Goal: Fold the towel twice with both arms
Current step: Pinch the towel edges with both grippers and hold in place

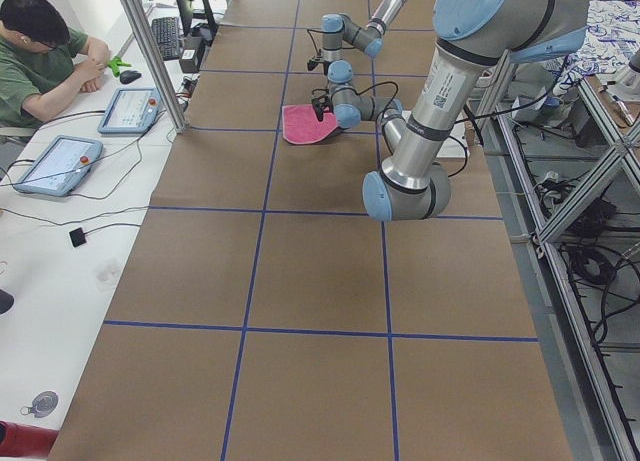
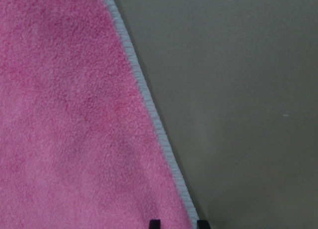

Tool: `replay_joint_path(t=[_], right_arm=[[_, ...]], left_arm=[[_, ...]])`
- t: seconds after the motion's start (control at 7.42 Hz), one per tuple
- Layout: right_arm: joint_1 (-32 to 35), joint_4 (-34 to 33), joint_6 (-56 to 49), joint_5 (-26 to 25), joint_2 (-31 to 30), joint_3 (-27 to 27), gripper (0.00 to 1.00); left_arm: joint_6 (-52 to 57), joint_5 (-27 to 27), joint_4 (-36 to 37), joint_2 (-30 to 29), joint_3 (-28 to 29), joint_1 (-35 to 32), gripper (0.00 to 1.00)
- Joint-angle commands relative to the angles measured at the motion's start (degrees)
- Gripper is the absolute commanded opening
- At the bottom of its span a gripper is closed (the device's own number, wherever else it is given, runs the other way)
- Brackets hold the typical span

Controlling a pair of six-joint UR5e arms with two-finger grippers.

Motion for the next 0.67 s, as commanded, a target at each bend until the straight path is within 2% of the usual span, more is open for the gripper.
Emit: replay_joint_path(t=[0.0,0.13,0.27,0.4,0.54], right_arm=[[0.0,0.0,0.0,0.0,0.0,0.2,0.00],[0.1,0.1,0.0,0.3,-0.4,0.3,0.00],[0.1,0.4,0.0,0.4,-1.0,0.7,0.22],[0.2,0.5,0.0,0.3,-1.1,0.8,0.55],[0.2,0.5,0.0,0.4,-1.1,0.9,0.59]], left_arm=[[0.1,0.0,0.0,0.0,0.0,0.0,0.00],[0.1,0.0,0.0,0.0,0.0,0.0,0.00],[0.1,0.0,0.0,0.0,0.0,0.0,0.00],[0.1,0.0,0.0,0.0,0.0,0.0,0.00],[0.1,0.0,0.0,0.0,0.0,0.0,0.00]])
